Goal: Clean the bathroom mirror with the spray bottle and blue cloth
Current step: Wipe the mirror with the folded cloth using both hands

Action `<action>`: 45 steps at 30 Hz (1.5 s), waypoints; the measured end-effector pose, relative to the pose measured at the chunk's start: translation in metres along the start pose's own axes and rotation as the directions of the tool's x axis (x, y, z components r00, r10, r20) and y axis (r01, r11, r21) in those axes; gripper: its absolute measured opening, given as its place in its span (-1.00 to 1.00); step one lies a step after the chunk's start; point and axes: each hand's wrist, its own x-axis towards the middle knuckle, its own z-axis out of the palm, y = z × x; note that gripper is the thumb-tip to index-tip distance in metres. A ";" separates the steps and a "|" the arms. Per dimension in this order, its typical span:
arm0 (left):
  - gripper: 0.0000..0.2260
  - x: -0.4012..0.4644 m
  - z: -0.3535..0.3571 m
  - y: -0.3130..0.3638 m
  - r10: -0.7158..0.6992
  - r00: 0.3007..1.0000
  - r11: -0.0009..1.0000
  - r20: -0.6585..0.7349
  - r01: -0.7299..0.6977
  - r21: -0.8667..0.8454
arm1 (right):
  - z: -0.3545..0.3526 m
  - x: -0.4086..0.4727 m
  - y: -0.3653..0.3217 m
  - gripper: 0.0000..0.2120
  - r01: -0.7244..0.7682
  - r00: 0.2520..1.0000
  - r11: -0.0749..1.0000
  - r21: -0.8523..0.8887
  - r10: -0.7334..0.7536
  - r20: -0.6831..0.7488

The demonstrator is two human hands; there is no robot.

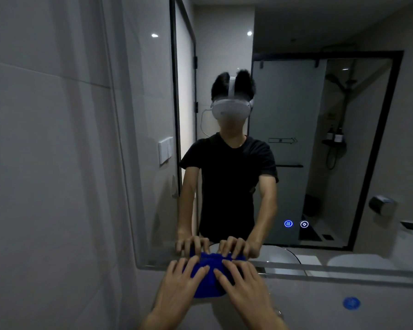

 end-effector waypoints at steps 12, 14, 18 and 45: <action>-0.25 0.068 -0.136 -0.028 0.029 0.942 0.986 -0.333 0.027 0.164 | -0.093 0.112 0.055 -0.60 -0.051 0.979 0.990 -0.132 0.023 -0.203; -0.28 0.088 -0.178 -0.031 0.047 0.920 0.975 -0.389 0.043 0.219 | -0.120 0.143 0.070 -0.60 -0.053 0.967 0.983 -0.174 0.007 -0.255; -0.40 0.131 -0.262 -0.038 0.105 0.874 0.949 -0.474 0.055 0.311 | -0.175 0.208 0.107 -0.58 -0.055 0.955 0.964 -0.261 -0.025 -0.295; -0.67 0.298 -0.511 -0.107 0.168 0.565 0.873 -0.808 0.296 0.388 | -0.340 0.466 0.209 -0.47 -0.239 0.896 0.904 -0.354 0.065 -0.440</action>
